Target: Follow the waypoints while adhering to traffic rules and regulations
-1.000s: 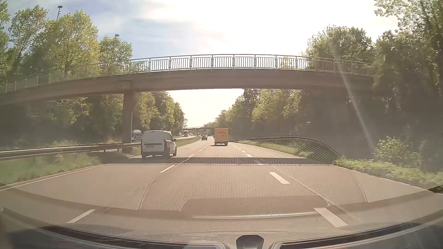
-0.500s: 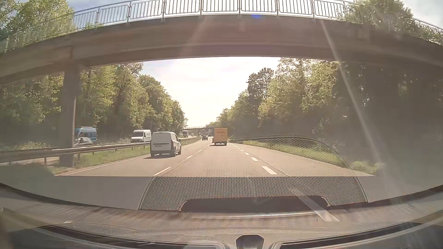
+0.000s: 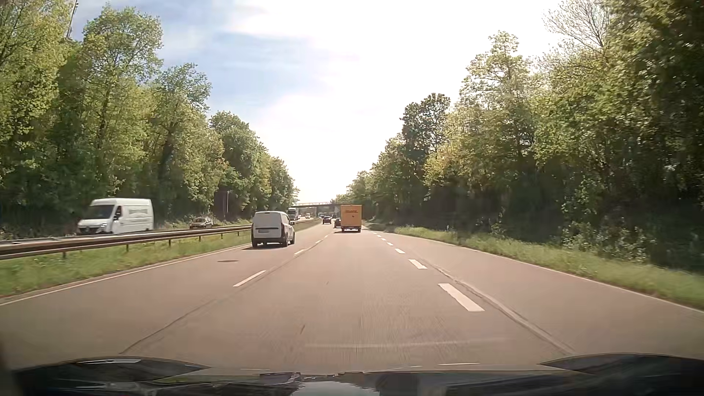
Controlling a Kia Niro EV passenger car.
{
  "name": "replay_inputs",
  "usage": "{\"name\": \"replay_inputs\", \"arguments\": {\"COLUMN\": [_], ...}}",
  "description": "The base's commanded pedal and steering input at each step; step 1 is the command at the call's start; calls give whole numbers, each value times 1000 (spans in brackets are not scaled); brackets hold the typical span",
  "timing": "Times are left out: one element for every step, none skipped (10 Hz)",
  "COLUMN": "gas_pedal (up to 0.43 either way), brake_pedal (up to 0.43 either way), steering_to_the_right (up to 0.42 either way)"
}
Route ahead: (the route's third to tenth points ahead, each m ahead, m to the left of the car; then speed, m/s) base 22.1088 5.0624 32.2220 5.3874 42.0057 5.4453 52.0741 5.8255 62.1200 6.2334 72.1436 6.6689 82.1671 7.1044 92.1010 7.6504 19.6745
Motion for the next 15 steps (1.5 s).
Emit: {"name": "replay_inputs", "arguments": {"gas_pedal": [79,79,79,79,79,79,79,79,79,79,79,79,87,87,87], "brake_pedal": [0,0,0,0,0,0,0,0,0,0,0,0,0,0,0], "steering_to_the_right": [-4,-4,-4,-4,-4,-4,-4,-4,-4,-4,-4,-4,-4,-4,-4]}}
